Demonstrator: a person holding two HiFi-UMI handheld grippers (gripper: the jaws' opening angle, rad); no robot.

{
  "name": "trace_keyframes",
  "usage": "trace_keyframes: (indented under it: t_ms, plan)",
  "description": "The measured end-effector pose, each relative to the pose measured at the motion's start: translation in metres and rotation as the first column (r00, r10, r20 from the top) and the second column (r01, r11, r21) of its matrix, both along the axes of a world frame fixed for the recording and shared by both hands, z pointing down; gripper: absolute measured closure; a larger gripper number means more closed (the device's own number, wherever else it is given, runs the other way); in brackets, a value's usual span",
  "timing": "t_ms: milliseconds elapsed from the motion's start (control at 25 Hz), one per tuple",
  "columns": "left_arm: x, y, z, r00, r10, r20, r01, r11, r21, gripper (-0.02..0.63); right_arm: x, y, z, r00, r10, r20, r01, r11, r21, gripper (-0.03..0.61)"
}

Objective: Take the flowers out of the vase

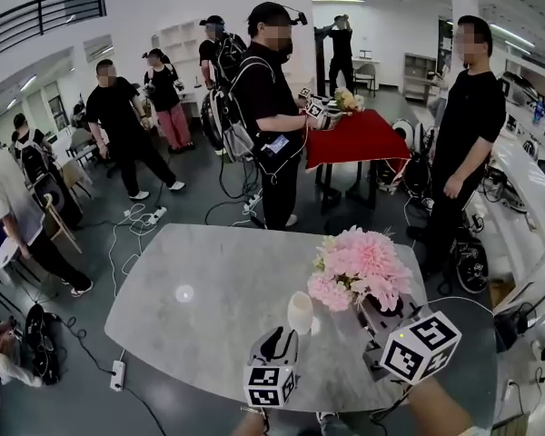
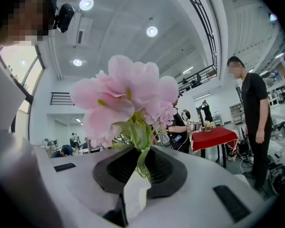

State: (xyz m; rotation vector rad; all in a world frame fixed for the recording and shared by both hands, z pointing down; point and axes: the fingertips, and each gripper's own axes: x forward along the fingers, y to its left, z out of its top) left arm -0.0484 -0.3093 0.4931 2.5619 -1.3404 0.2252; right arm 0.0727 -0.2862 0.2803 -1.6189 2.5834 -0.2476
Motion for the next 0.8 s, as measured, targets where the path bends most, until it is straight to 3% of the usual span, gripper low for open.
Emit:
trace_keyframes:
  t_ms: [360, 560, 800]
  plan:
    - [0.008, 0.016, -0.05, 0.997, 0.076, 0.004, -0.076, 0.995, 0.058, 0.604, 0.016, 0.024, 0.024, 0.992, 0.108, -0.06, -0.113, 0.991, -0.077, 0.515]
    - [0.041, 0.032, -0.04, 0.993, 0.118, 0.02, -0.119, 0.991, 0.066, 0.609, 0.044, 0.041, 0.061, 0.983, 0.146, -0.112, -0.161, 0.978, -0.134, 0.515]
    - [0.065, 0.039, -0.027, 0.988, 0.157, 0.006, -0.157, 0.987, 0.022, 0.609, 0.067, 0.048, 0.112, 0.97, 0.149, -0.192, -0.195, 0.947, -0.255, 0.515]
